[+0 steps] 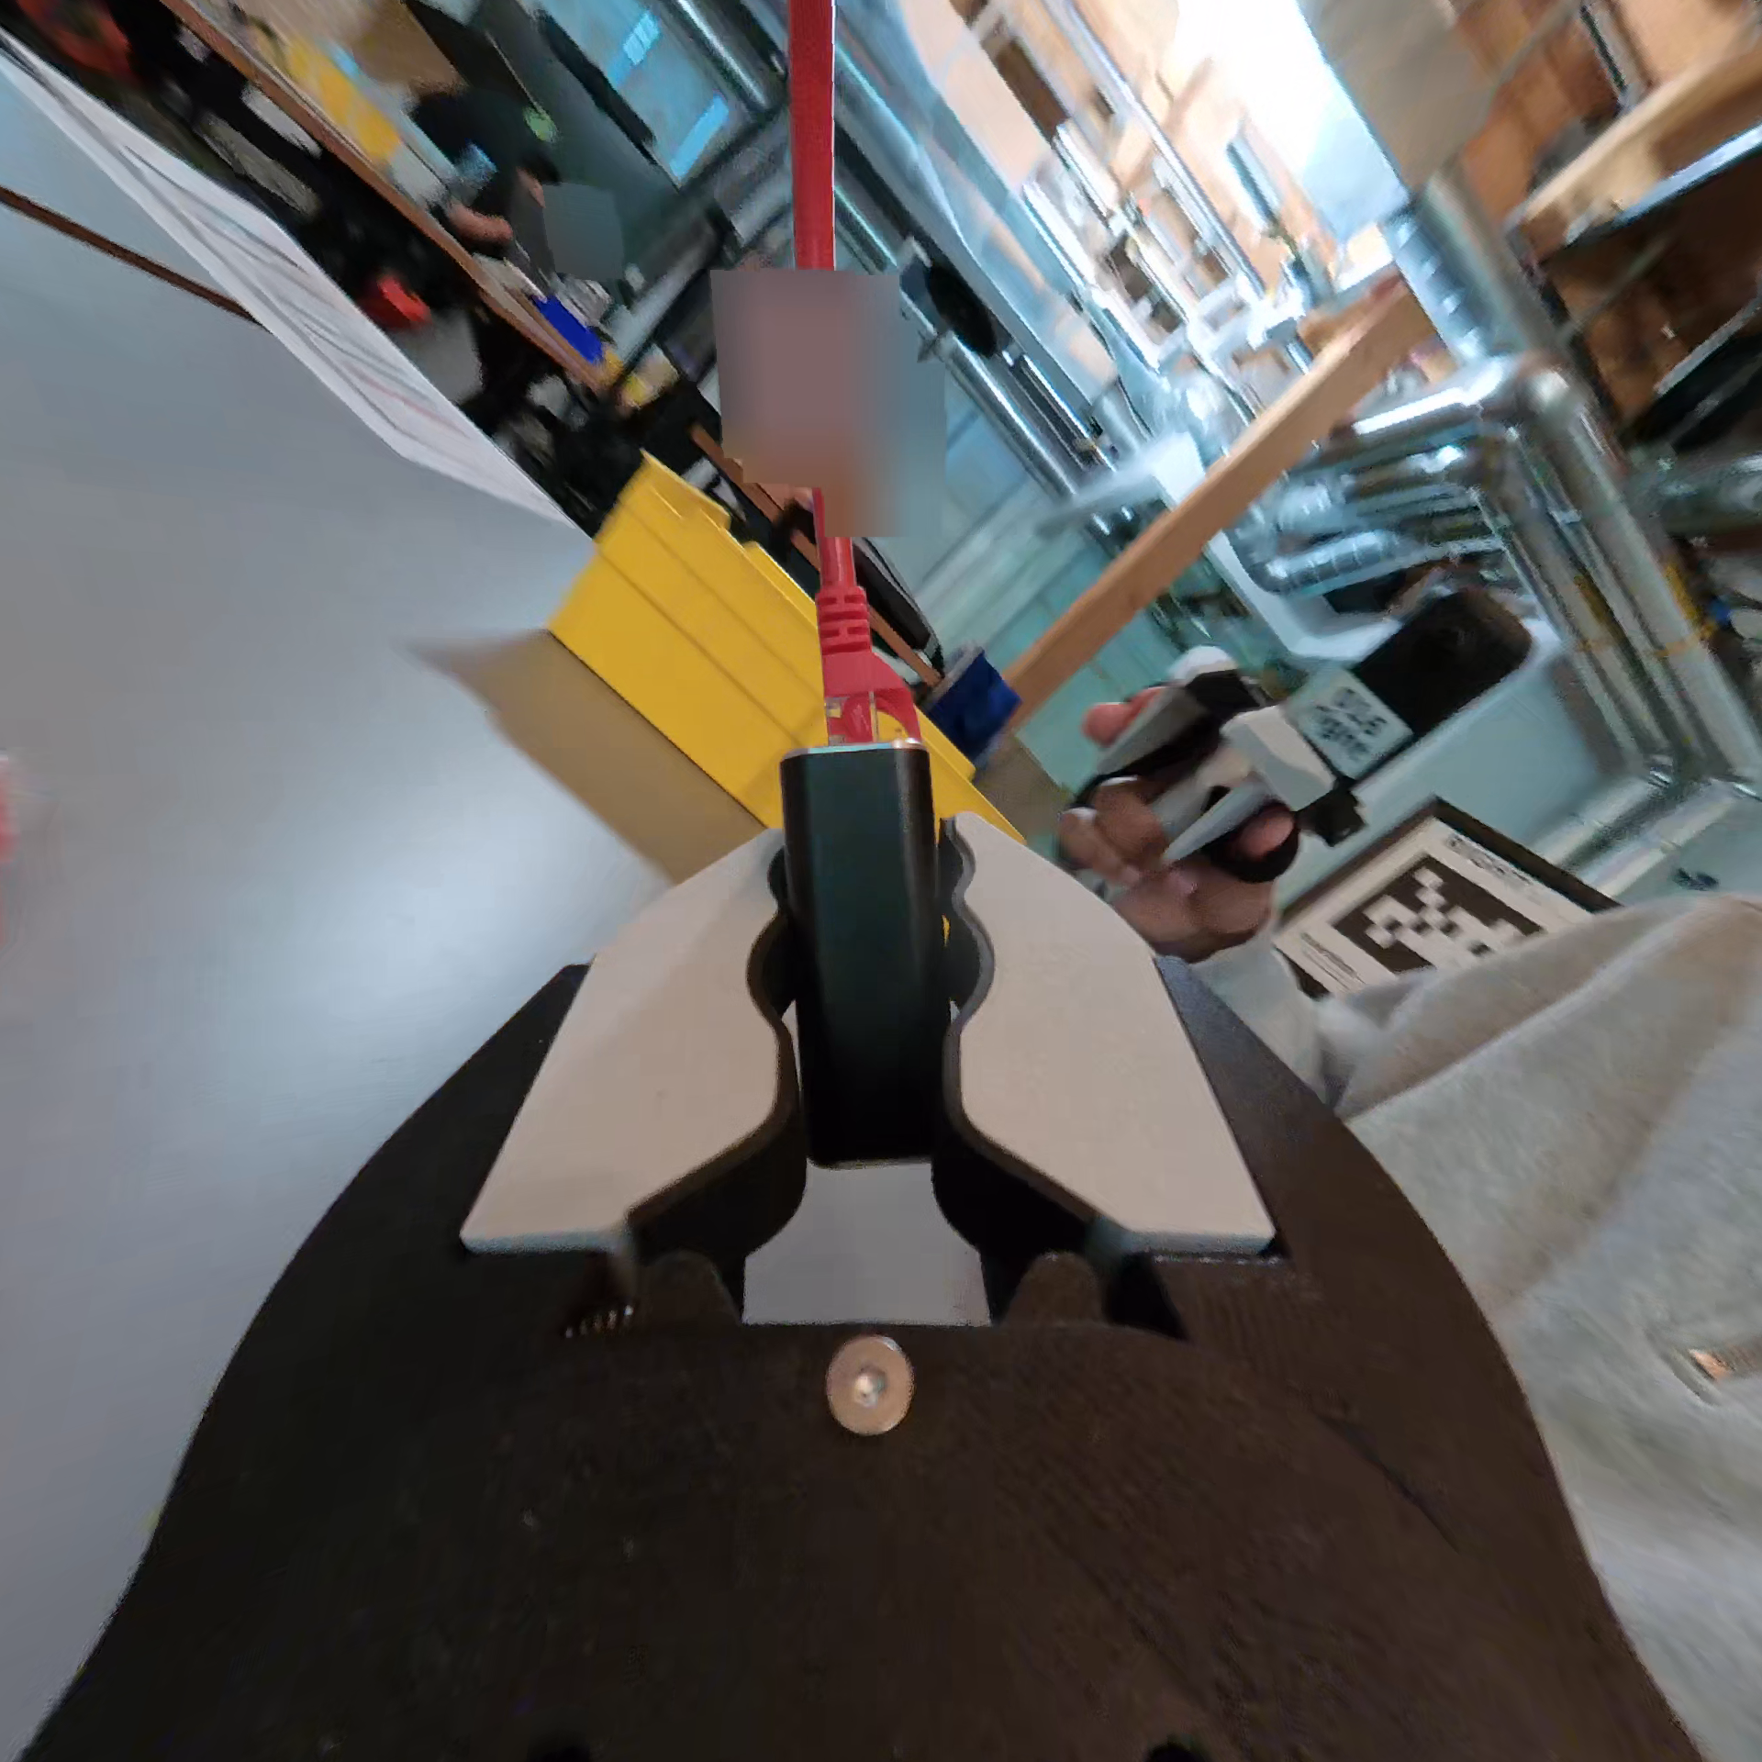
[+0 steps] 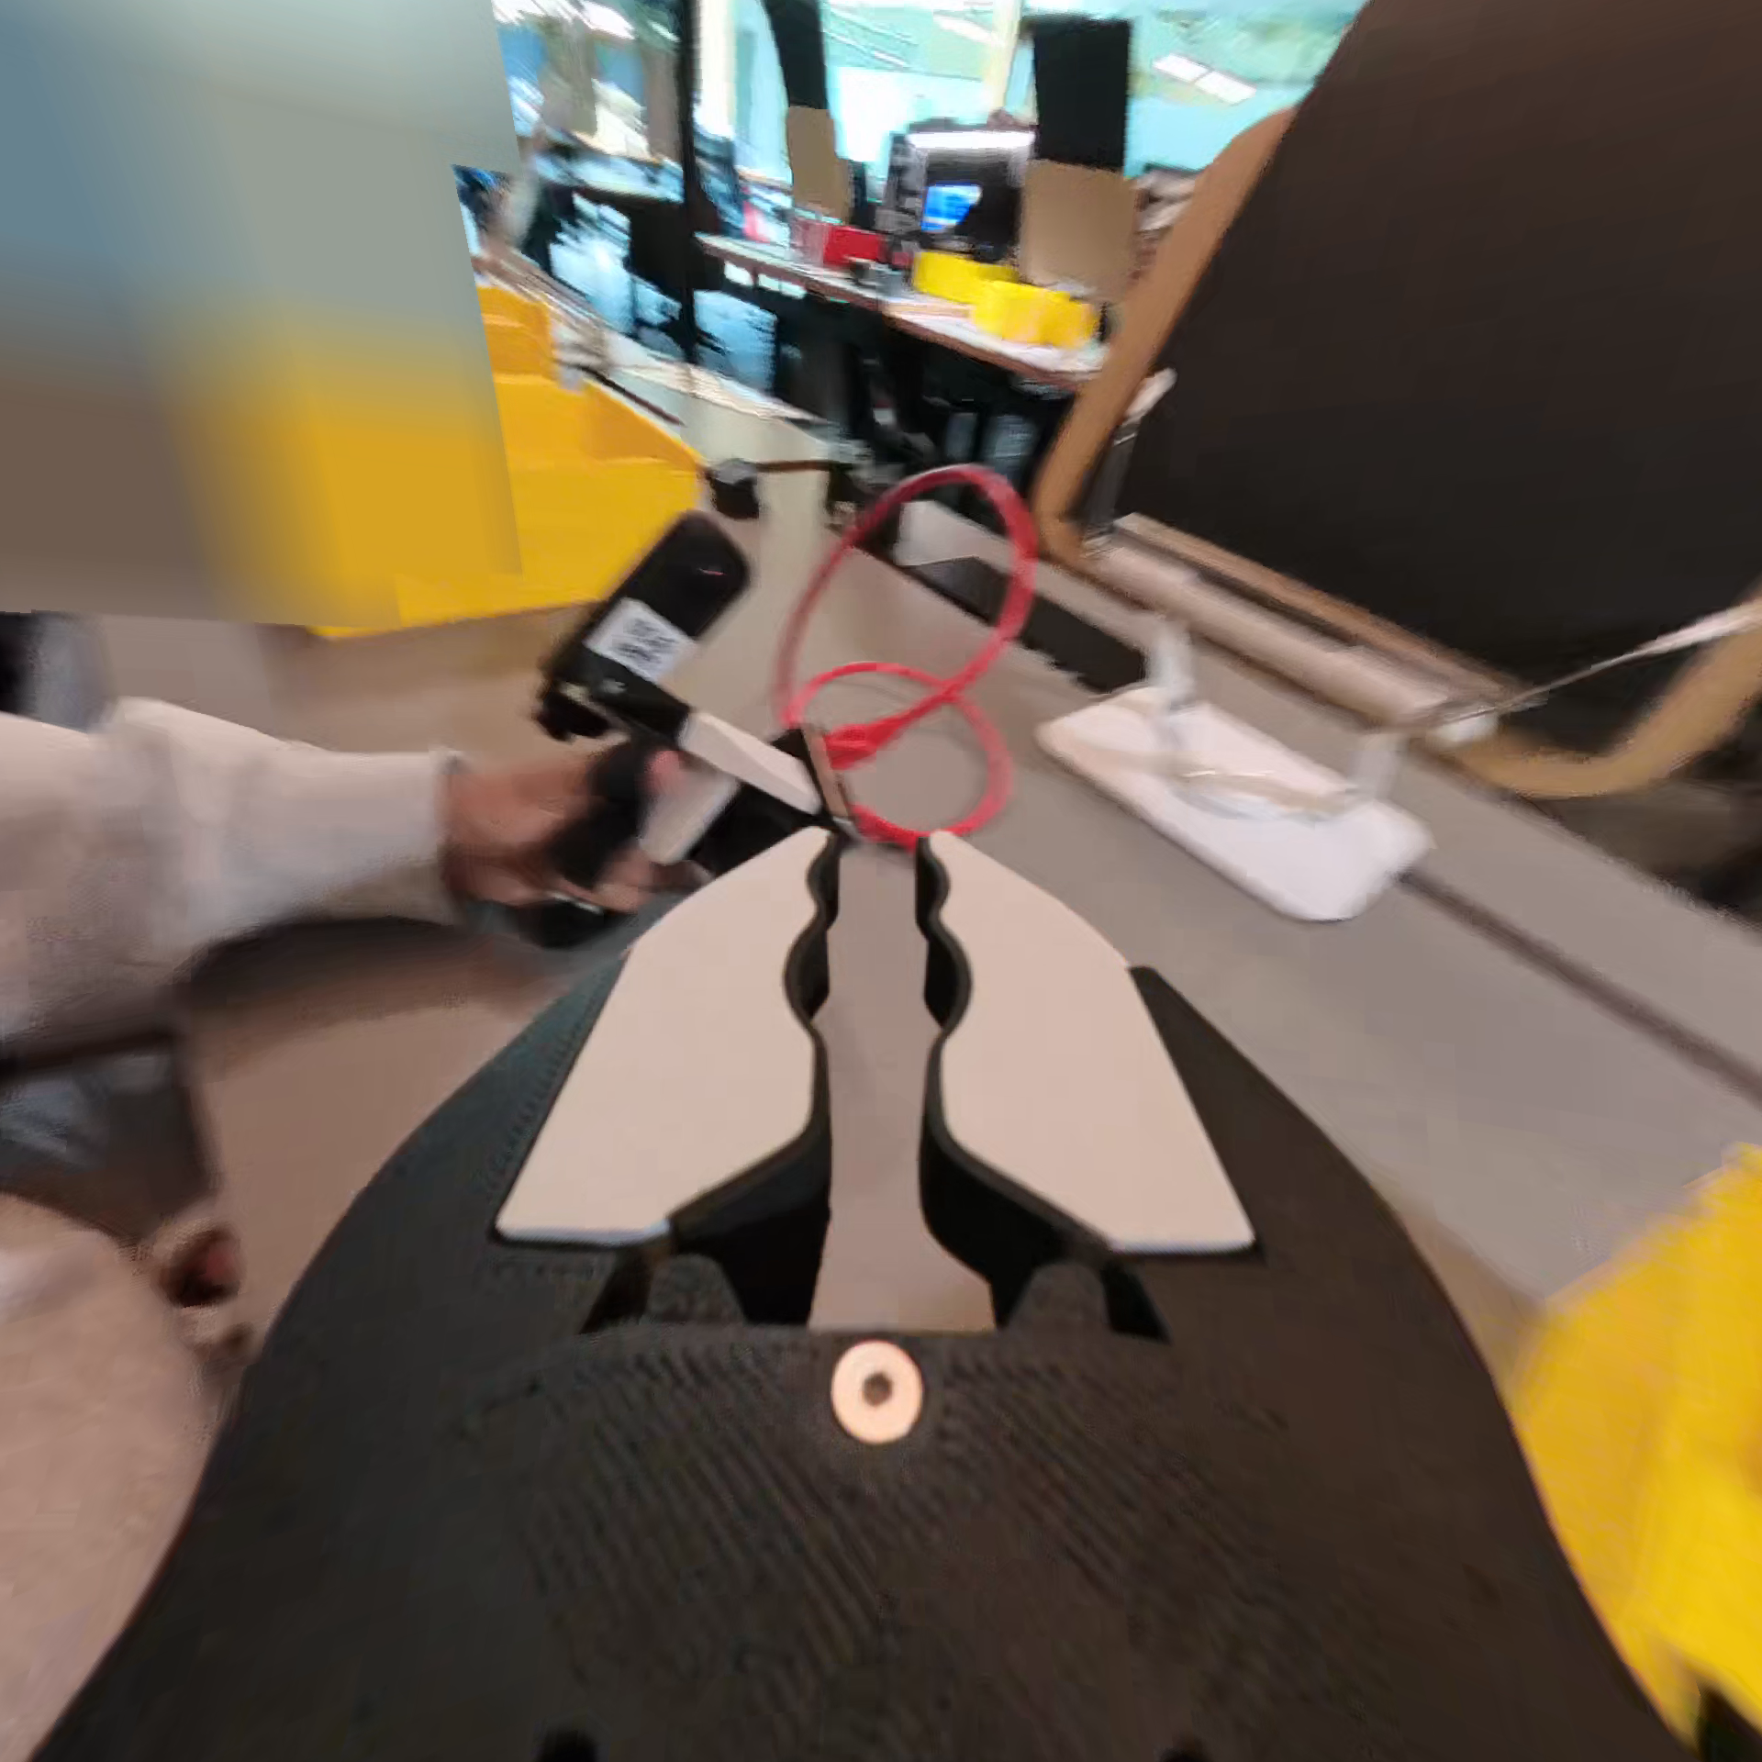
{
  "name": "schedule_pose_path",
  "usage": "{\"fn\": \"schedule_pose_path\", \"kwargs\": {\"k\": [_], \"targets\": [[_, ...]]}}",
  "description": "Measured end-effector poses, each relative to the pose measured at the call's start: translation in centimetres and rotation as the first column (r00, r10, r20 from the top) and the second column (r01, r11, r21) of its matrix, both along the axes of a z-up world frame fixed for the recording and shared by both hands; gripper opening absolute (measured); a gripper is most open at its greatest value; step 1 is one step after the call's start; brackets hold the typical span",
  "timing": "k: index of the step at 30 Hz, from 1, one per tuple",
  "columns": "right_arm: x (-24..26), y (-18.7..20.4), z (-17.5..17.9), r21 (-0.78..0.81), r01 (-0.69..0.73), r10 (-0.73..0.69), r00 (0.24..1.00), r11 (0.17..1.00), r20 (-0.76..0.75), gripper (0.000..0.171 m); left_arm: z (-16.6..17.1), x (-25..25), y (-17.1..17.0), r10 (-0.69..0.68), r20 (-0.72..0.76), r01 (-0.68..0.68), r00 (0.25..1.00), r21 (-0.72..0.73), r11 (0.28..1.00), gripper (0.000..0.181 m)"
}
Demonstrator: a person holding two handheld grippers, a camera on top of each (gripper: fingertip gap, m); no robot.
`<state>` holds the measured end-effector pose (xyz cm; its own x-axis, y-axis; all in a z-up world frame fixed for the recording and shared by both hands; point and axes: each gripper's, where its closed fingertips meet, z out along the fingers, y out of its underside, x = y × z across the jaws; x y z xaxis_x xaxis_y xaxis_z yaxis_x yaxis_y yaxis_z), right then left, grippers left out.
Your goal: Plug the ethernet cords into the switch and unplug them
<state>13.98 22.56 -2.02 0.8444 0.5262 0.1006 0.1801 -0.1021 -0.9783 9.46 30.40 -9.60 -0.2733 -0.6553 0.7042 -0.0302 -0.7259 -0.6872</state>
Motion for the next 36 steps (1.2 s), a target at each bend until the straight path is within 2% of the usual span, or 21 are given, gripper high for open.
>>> {"fn": "schedule_pose_path", "kwargs": {"k": [1, 4, 7, 9, 14, 18, 24, 31, 36], "targets": [[-1.1, 0.4, -1.5, -0.051, -0.034, 0.03, 0.996, 0.998, -0.081, 0.019, 0.0, 0.3, -1.1, -0.049, 0.0, 0.049, 0.999, -0.004, 0.999, 0.026], [-1.8, 1.8, -5.0, -0.165, -0.057, 0.005, 0.953, 0.985, -0.303, 0.03, 0.0, 1.2, -4.6, -0.186, -0.002, 0.186, 0.983, -0.003, 0.983, 0.026], [-1.4, 2.2, -5.4, -0.198, -0.121, 0.004, 0.861, 0.973, -0.508, 0.037, -0.1, 2.0, -7.8, -0.294, -0.01, 0.294, 0.956, 0.009, 0.956, 0.025], [-1.3, 2.1, -5.4, -0.207, -0.173, 0.024, 0.818, 0.963, -0.575, 0.039, -0.1, 2.4, -9.2, -0.337, -0.013, 0.338, 0.941, 0.009, 0.941, 0.025], [-2.0, 1.6, -5.6, -0.184, -0.251, 0.091, 0.791, 0.95, -0.605, 0.035, -0.2, 3.0, -10.8, -0.387, -0.019, 0.387, 0.922, 0.0, 0.922, 0.026], [-2.3, 1.5, -5.7, -0.168, -0.26, 0.113, 0.797, 0.951, -0.593, 0.029, -0.2, 3.1, -10.5, -0.369, -0.016, 0.369, 0.929, -0.013, 0.929, 0.026], [-2.3, 1.7, -5.9, -0.173, -0.256, 0.1, 0.786, 0.951, -0.611, 0.033, -0.2, 3.4, -10.3, -0.329, -0.012, 0.329, 0.944, -0.007, 0.944, 0.026], [-2.3, 1.4, -5.7, -0.153, -0.267, 0.118, 0.775, 0.952, -0.62, 0.021, 0.2, 3.9, -10.7, -0.289, 0.014, 0.289, 0.957, 0.002, 0.957, 0.025], [-2.4, 1.3, -5.7, -0.158, -0.286, 0.119, 0.754, 0.945, -0.646, 0.019, 0.2, 3.9, -10.7, -0.283, 0.013, 0.283, 0.959, 0.005, 0.959, 0.025]]}}
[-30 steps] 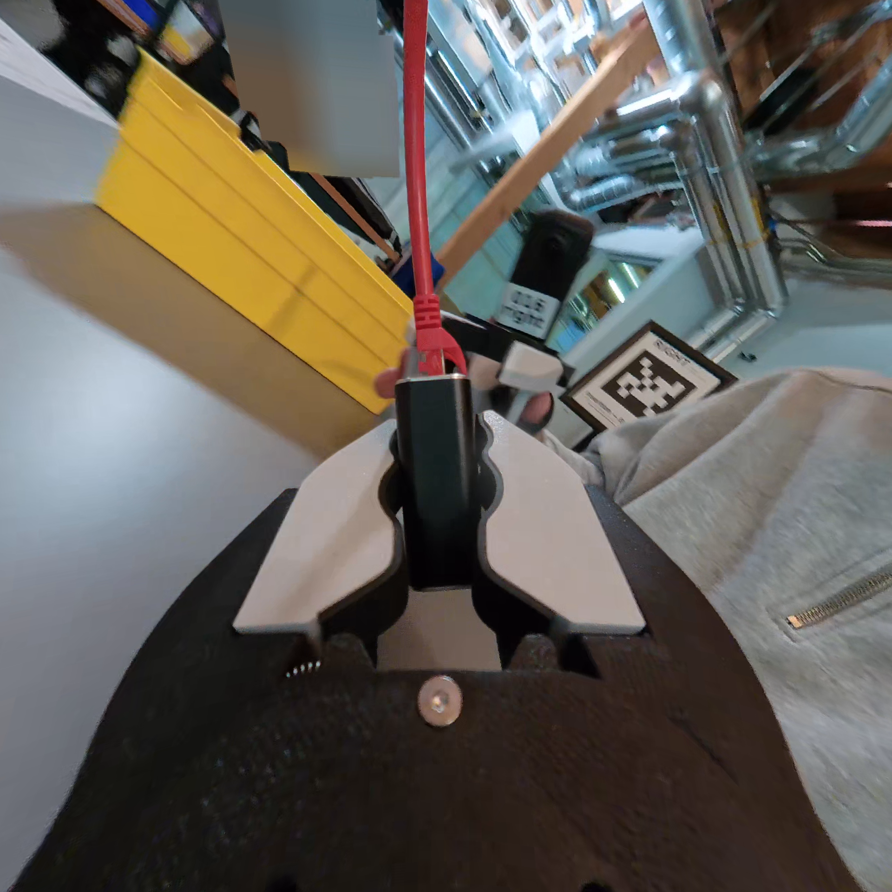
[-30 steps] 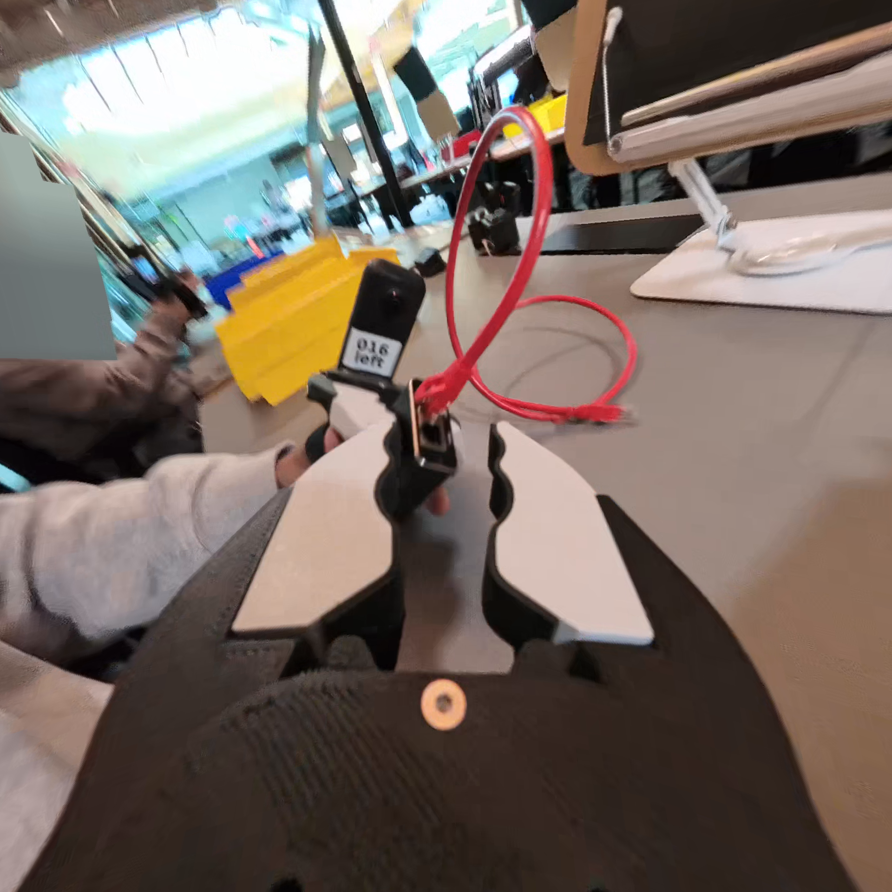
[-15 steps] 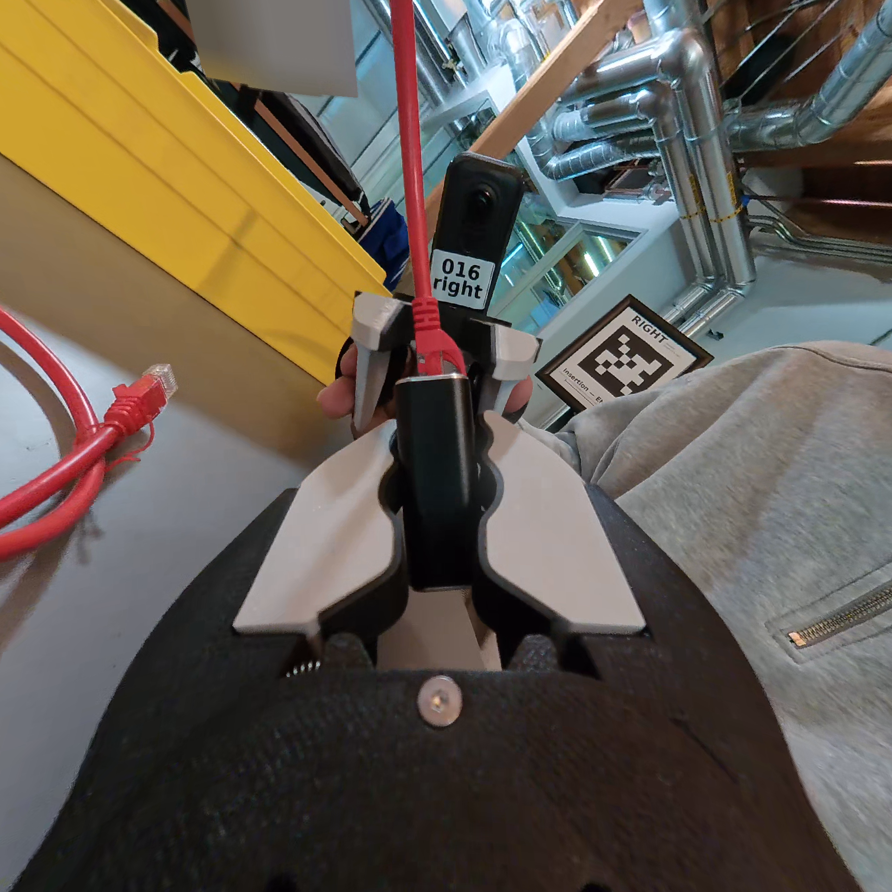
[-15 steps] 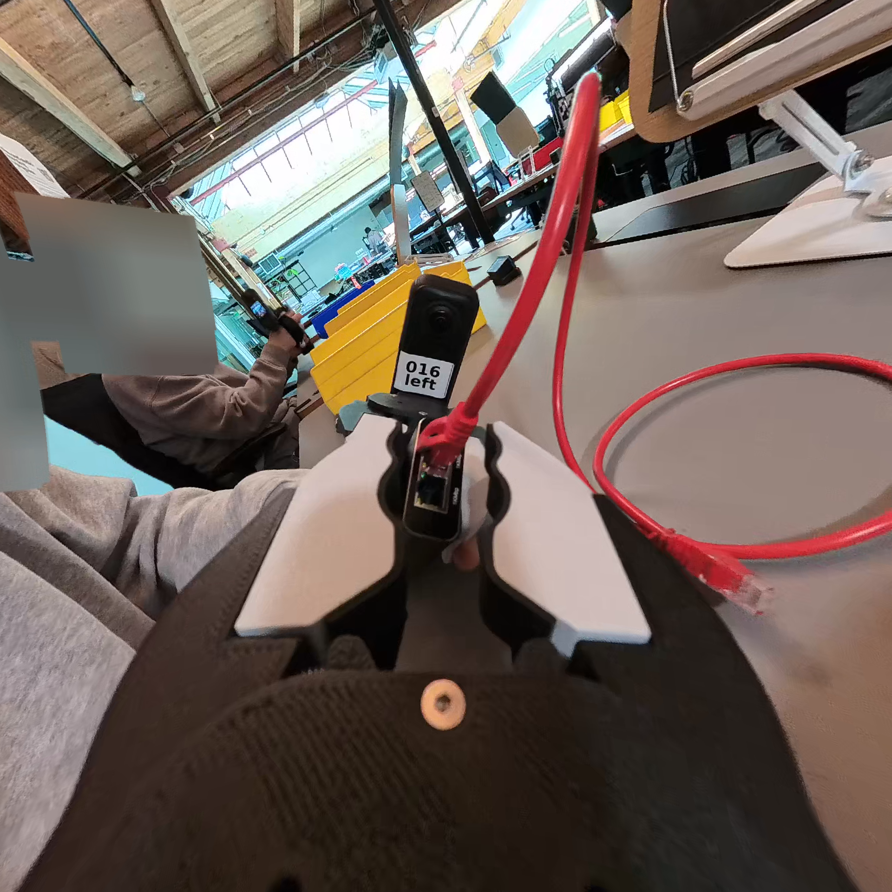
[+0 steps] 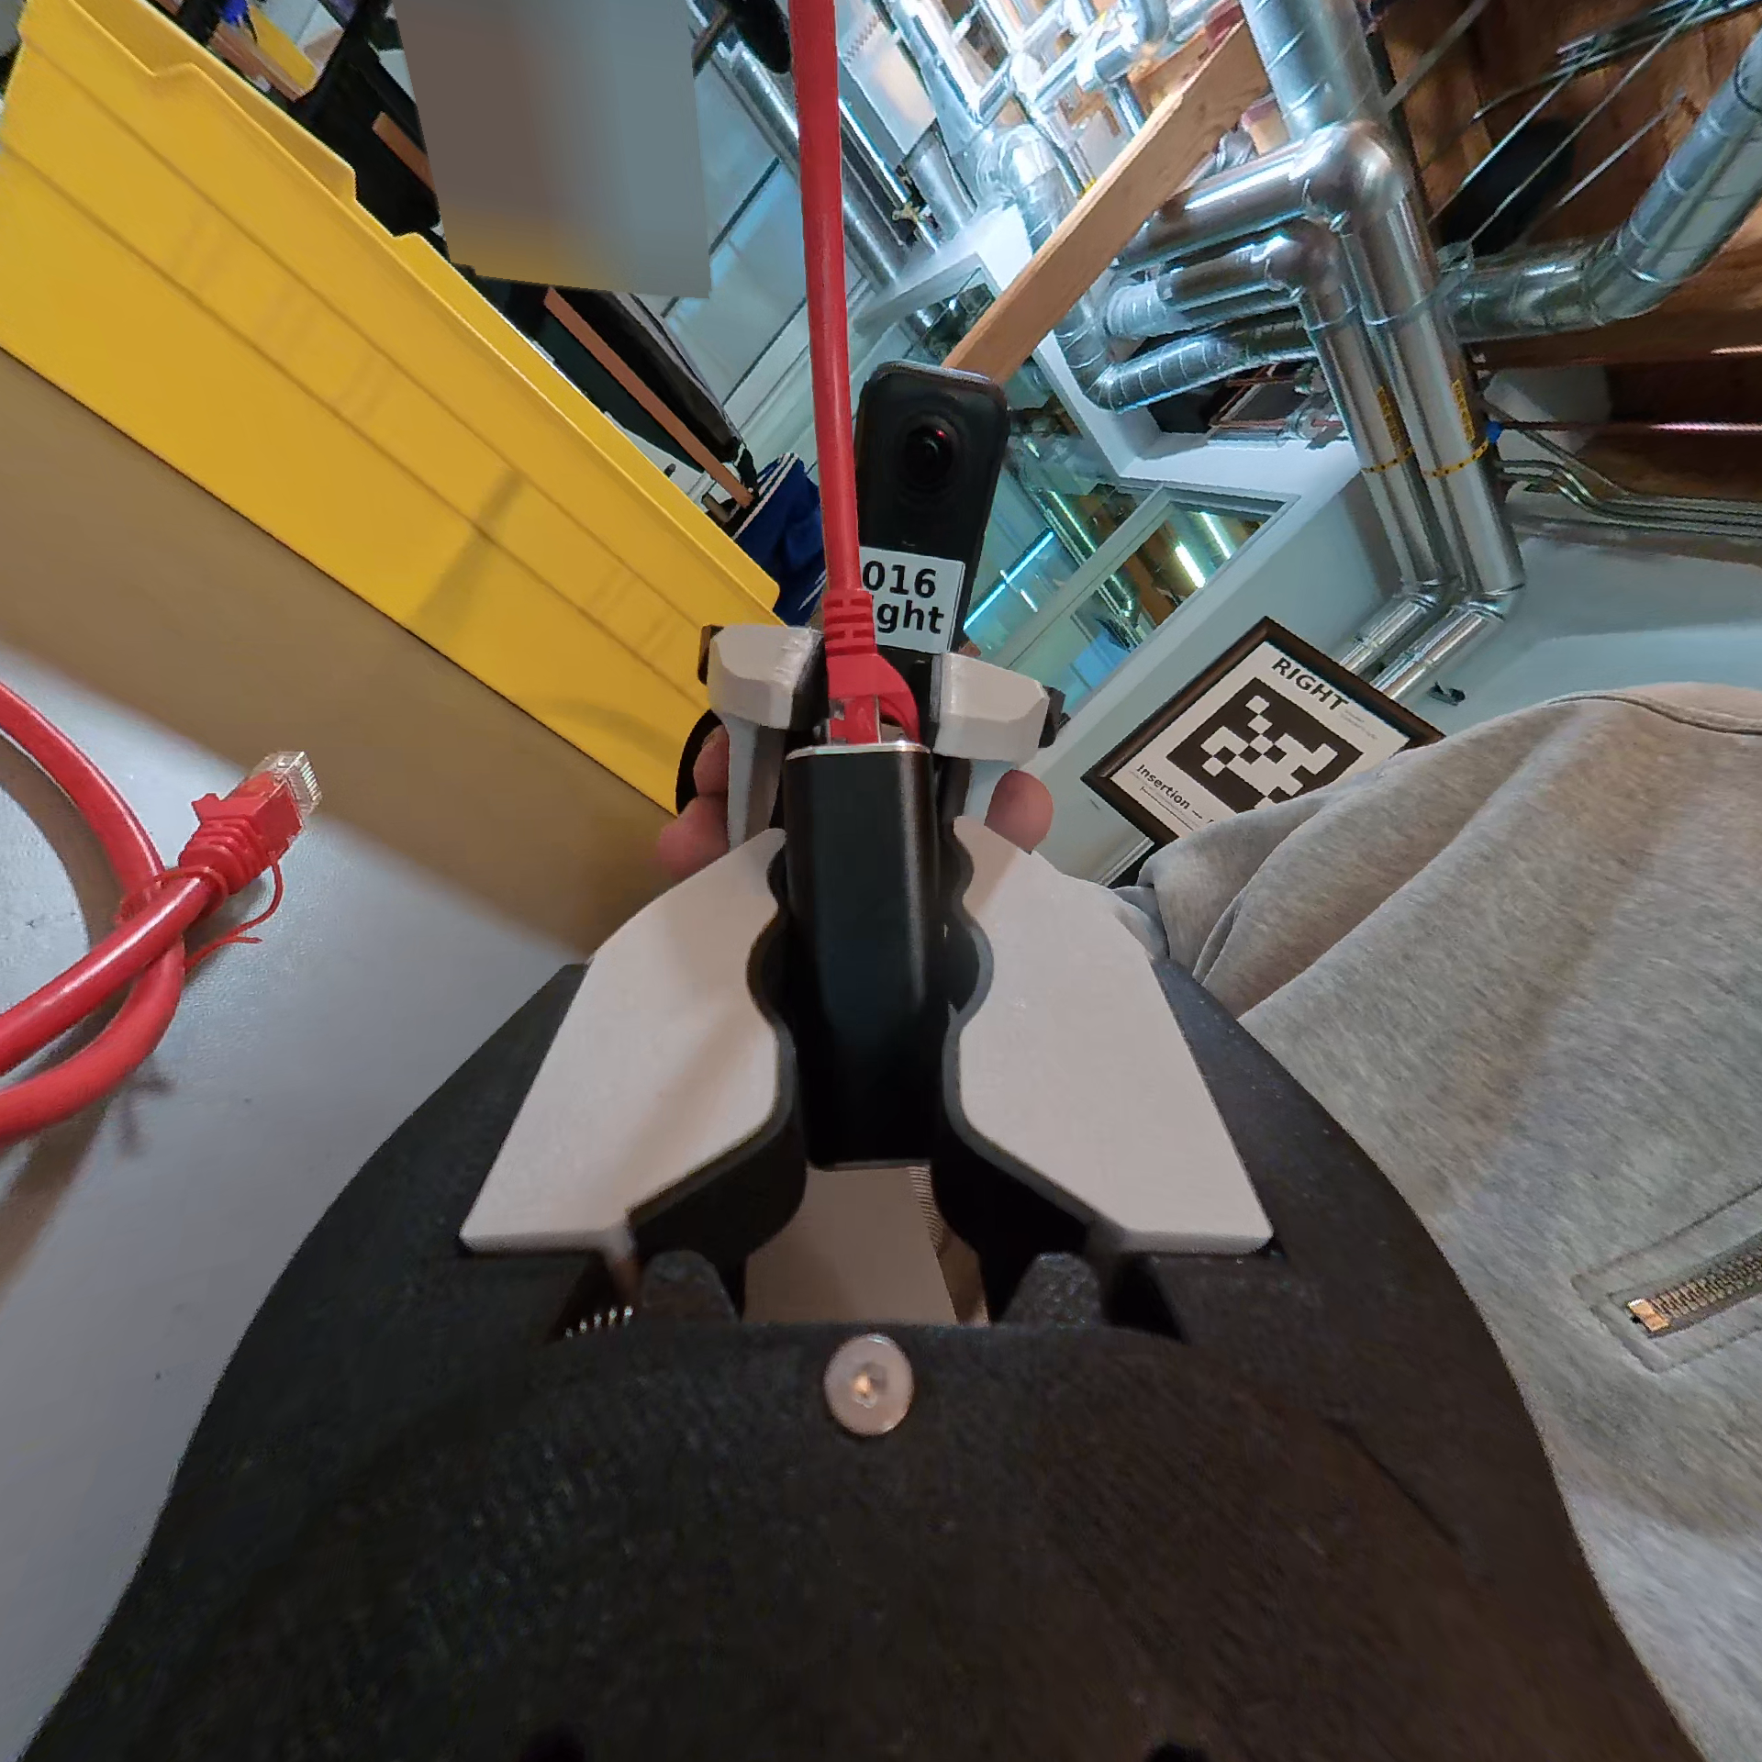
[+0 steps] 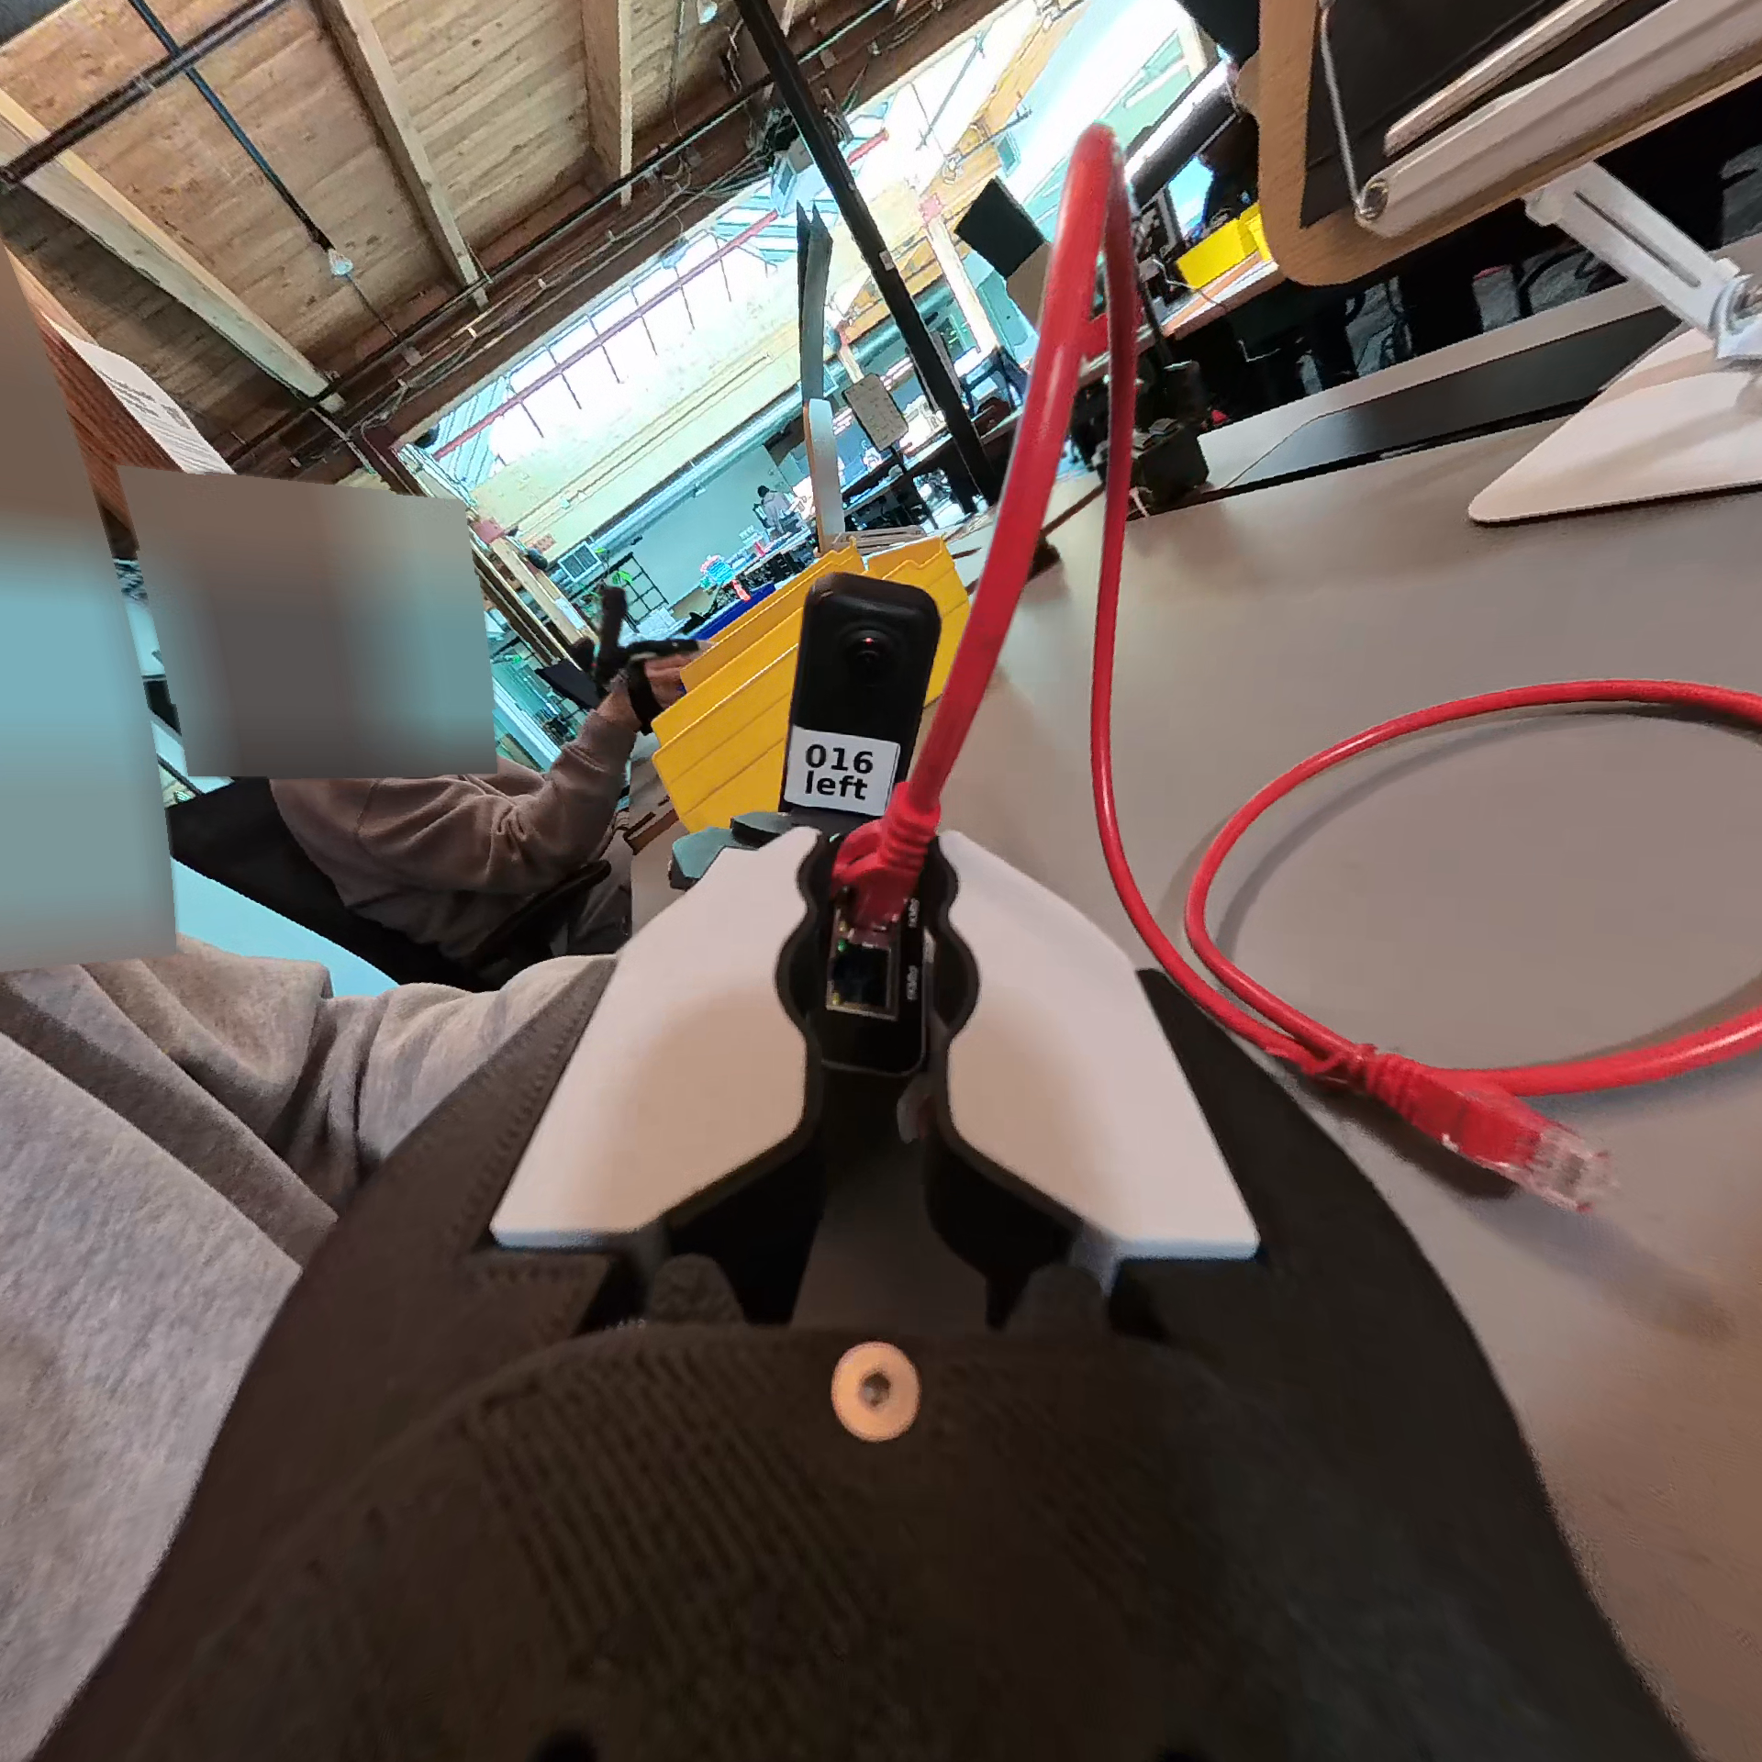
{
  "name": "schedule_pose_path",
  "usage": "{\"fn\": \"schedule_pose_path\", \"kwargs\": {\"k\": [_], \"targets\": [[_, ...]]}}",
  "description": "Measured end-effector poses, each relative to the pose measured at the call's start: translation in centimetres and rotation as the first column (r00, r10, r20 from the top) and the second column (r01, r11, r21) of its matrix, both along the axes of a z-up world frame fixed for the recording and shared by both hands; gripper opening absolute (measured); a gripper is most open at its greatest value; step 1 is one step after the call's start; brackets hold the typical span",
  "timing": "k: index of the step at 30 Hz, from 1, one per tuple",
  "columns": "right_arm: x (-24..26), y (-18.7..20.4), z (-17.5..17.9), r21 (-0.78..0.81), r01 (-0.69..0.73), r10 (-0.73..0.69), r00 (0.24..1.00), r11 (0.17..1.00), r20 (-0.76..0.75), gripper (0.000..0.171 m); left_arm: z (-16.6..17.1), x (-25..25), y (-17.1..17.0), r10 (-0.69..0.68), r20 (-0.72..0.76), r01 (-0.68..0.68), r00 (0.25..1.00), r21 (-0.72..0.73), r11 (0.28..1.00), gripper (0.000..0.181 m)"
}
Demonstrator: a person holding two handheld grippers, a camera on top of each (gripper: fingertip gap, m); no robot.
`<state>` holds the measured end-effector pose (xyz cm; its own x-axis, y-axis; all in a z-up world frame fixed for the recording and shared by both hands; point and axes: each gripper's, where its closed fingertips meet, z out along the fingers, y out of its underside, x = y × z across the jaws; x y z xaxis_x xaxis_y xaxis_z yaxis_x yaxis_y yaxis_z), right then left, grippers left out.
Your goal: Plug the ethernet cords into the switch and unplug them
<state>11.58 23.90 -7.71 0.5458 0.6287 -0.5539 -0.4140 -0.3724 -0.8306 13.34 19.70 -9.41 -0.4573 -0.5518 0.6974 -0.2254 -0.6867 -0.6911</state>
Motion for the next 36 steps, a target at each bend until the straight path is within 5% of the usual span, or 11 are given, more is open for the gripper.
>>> {"fn": "schedule_pose_path", "kwargs": {"k": [12, 17, 25, 36], "targets": [[-0.2, -0.2, 0.1, -0.03, -0.058, 0.056, 0.996, 0.998, -0.076, 0.015, 0.0, 0.0, -0.1, 0.002, -0.004, -0.002, 1.0, 0.007, 1.0, 0.024], [-0.5, -0.3, -0.4, -0.043, -0.071, 0.07, 0.997, 0.997, -0.036, 0.015, 0.6, -0.1, 0.5, 0.033, 0.051, -0.032, 0.998, -0.028, 0.999, 0.039], [-0.3, -0.9, -0.2, 0.009, -0.096, 0.095, 0.994, 0.995, 0.061, 0.015, 0.5, -0.1, 0.6, 0.026, 0.046, -0.024, 0.999, -0.035, 0.999, 0.034], [0.1, -1.0, 0.6, -0.004, -0.115, 0.114, 0.991, 0.993, -0.071, 0.015, 0.5, -0.2, 0.3, 0.011, 0.048, -0.009, 0.999, -0.033, 0.999, 0.035]]}}
